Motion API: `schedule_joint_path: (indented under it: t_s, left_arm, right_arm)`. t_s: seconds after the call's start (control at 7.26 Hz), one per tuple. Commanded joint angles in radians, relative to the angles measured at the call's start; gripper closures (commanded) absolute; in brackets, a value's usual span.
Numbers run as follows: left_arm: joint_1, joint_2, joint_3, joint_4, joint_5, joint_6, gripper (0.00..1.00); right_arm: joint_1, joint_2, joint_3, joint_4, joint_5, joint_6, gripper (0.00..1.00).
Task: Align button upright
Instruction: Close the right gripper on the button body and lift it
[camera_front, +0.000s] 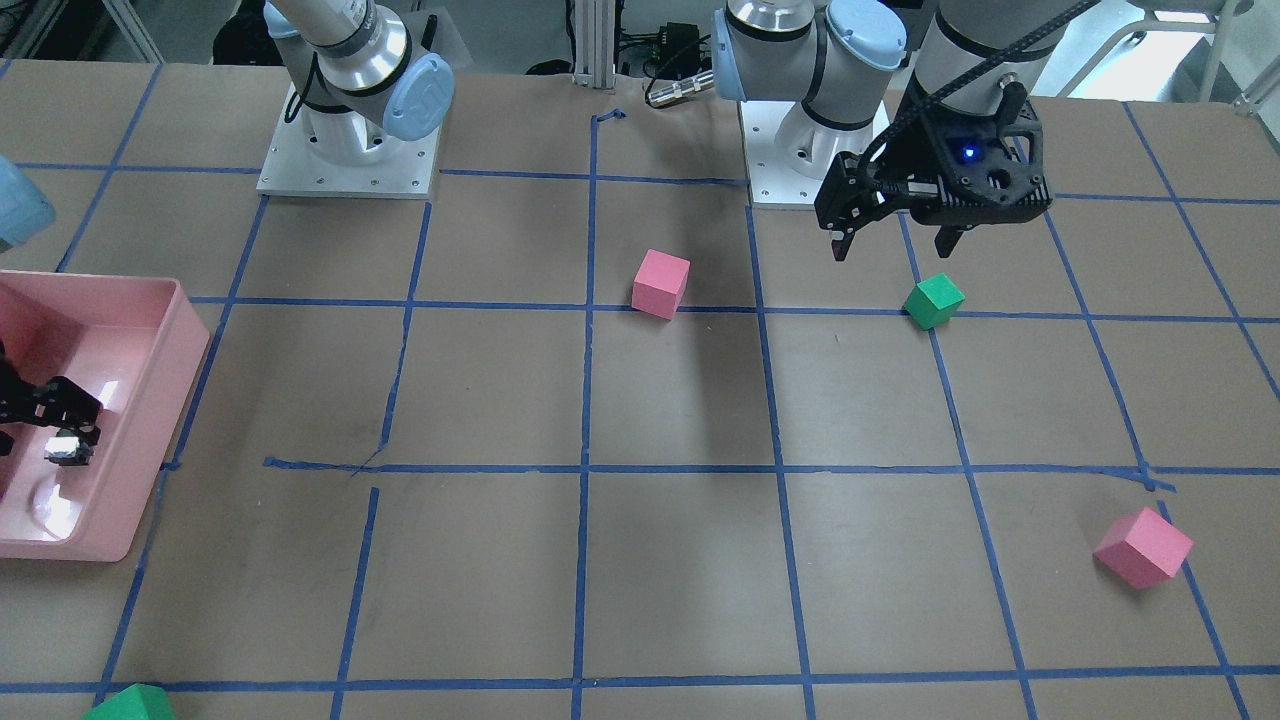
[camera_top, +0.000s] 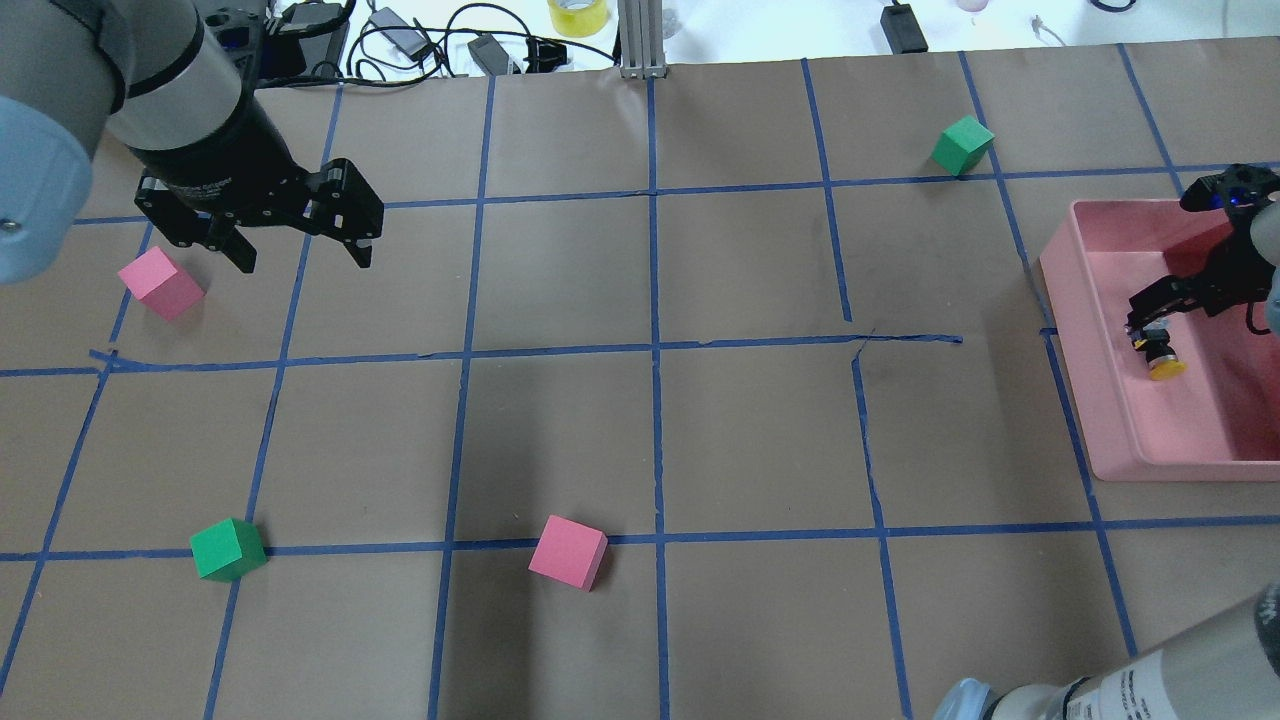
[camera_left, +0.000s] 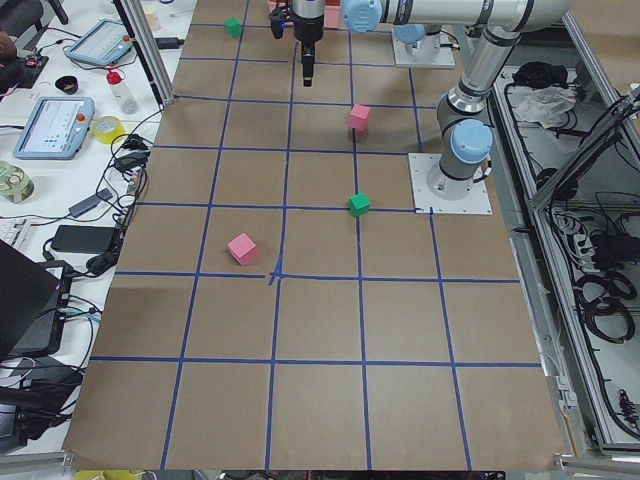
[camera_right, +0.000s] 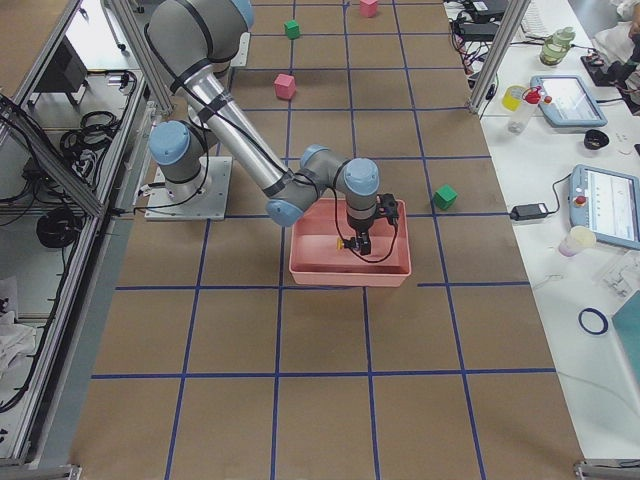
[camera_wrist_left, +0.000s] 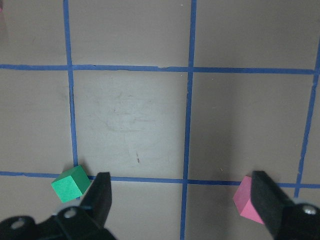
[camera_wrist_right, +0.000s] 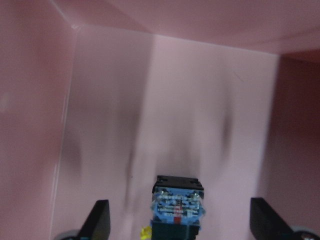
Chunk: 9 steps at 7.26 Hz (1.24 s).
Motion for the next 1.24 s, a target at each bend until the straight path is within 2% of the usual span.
schedule_joint_path:
  t_s: [0.0,0.83,1.1]
  left_arm:
    - [0.0,0.0,0.0,0.0,0.0,0.001,0.0]
    - [0.0,0.0,0.0,0.005,-0.002,-0.005,0.0]
    - [0.0,0.0,0.0,0.005,-0.002,-0.004,0.0]
  right_arm:
    - [0.0,0.018,-0.001,-0.002,0.01,-0.002,0.02]
    - [0.0,0.019,0.009,0.009,-0.002,0.0,0.02]
    - [0.0,0.019,0.016,0.007,-0.005,-0.002,0.17]
